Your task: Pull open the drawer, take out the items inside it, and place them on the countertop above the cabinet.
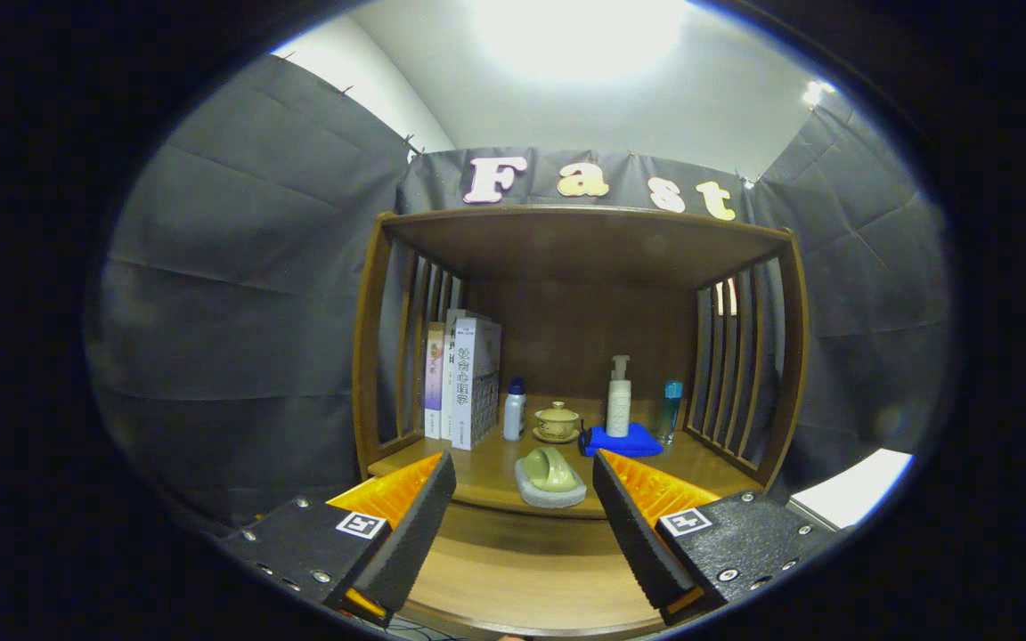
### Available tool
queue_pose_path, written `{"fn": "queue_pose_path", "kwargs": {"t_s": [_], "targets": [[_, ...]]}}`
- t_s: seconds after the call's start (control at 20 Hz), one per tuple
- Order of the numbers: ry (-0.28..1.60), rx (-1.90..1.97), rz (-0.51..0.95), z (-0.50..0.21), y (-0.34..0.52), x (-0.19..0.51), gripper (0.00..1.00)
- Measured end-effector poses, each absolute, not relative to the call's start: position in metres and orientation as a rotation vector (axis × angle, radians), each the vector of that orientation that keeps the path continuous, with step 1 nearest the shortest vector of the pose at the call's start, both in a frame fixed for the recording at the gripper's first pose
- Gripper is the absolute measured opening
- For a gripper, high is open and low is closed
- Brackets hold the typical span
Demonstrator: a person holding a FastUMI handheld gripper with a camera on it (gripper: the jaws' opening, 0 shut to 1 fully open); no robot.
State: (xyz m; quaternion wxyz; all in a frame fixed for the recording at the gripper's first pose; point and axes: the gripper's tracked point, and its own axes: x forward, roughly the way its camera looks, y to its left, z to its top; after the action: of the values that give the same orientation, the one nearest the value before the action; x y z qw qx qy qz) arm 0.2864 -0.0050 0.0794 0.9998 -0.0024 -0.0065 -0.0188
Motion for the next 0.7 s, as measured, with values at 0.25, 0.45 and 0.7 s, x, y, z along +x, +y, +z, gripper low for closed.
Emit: {"fn": "queue_pose_path", "kwargs": {"t_s": [0.25,0.45,0.7], "targets": [[-0.043,0.028,-0.051,0.058,0.002,0.254,0.95],[-0.041,0.025,-0.071,0.034,-0.001,0.233,0.95],[-0.031,0.048,-0.061,0.003,0.007,0.214,0.95]]}}
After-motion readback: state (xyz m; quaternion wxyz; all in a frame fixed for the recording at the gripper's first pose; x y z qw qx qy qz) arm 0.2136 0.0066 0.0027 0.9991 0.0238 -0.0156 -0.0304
